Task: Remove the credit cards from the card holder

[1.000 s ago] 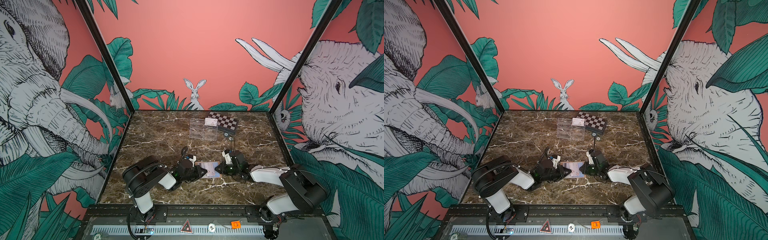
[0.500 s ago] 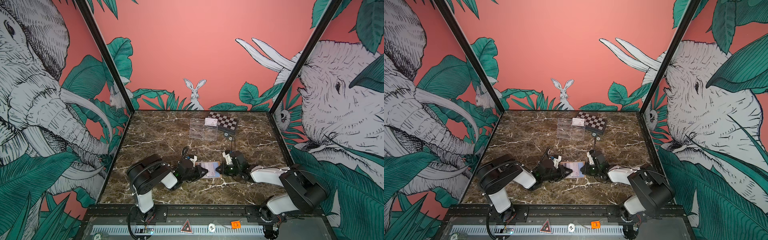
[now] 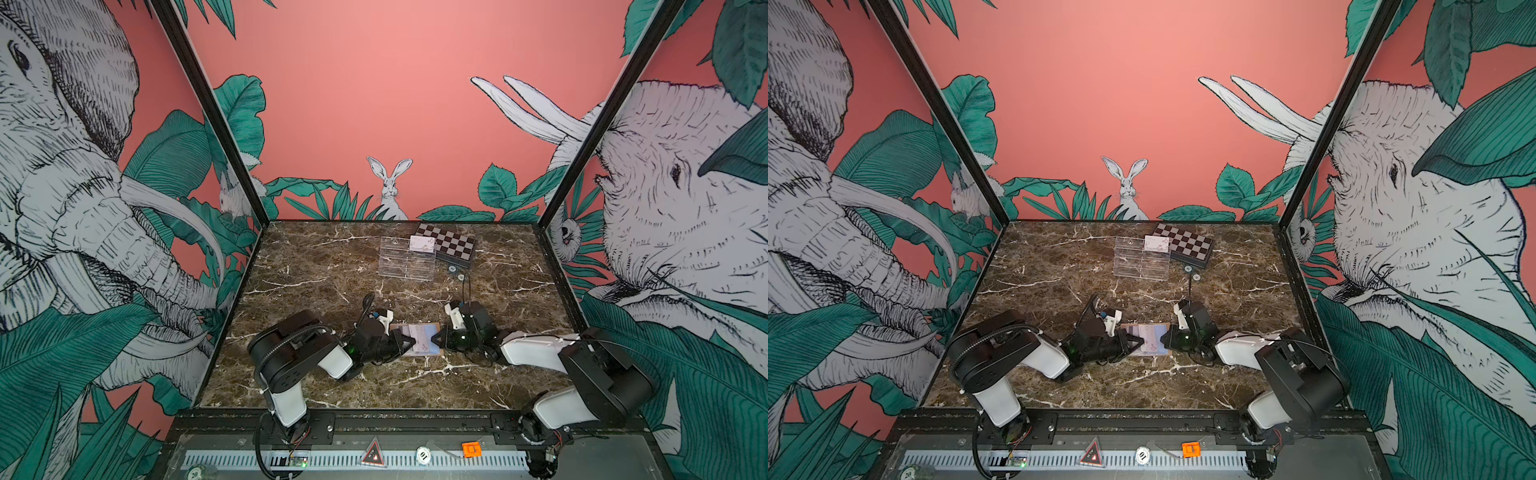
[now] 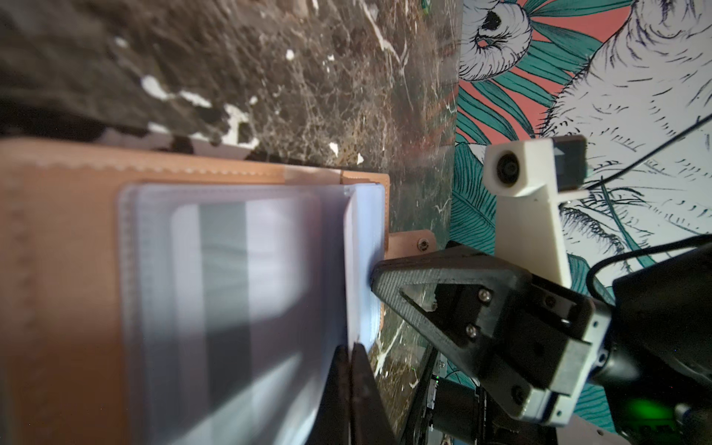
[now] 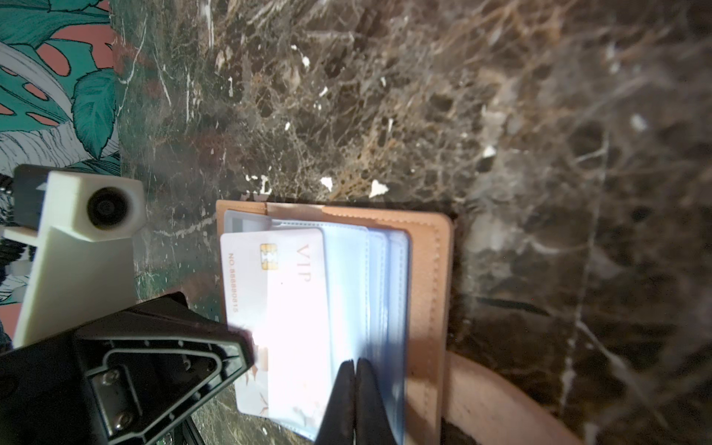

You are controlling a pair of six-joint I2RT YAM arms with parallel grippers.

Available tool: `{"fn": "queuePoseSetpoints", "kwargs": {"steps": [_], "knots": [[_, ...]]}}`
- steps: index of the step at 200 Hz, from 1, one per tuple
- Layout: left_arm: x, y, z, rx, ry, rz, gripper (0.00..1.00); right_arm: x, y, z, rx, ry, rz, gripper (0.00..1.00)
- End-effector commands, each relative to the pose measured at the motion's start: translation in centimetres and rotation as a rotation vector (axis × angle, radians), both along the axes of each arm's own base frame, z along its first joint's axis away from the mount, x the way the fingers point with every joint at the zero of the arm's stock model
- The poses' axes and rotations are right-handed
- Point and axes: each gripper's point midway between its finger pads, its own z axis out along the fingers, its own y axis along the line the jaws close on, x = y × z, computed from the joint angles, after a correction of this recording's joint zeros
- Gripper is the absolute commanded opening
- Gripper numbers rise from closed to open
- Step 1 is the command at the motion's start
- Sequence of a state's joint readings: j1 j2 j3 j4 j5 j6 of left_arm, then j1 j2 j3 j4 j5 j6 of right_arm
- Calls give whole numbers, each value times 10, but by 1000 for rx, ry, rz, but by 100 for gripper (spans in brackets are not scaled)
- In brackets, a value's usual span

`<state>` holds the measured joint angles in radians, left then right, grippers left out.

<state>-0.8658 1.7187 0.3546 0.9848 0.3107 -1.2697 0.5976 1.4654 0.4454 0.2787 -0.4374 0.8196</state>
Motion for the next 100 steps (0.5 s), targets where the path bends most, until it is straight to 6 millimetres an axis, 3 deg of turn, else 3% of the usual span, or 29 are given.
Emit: {"fn": "queuePoseSetpoints", "kwargs": {"steps": [1, 100], "knots": [[4, 12, 9, 11, -27, 31, 0, -16, -15, -22, -85, 71, -5, 3], [10, 30, 87, 27, -164, 50, 0, -8, -12, 0, -81, 35, -2, 7]]}}
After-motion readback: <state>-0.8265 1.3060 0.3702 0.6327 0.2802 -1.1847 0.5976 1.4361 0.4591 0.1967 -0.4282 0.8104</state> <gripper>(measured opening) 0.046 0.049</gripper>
